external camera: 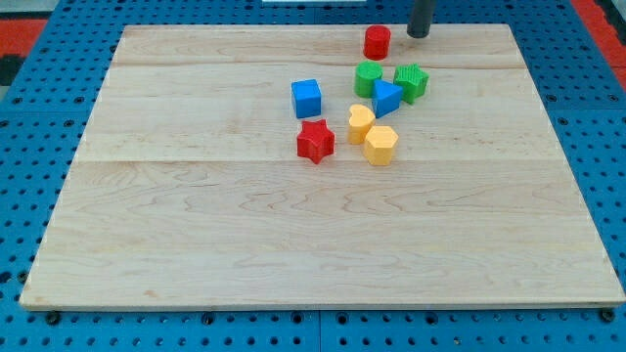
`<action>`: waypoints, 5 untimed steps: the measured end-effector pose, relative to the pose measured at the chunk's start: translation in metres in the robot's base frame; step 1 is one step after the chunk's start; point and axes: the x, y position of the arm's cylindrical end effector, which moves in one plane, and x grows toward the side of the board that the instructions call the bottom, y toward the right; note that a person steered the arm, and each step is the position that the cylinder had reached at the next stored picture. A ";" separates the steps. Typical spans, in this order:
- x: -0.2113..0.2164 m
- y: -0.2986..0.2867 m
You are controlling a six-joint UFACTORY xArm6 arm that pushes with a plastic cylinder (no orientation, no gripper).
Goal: Move the red circle above to the green circle
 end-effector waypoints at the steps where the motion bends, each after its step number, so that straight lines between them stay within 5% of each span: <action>1: -0.008 -0.034; 5: -0.017 -0.070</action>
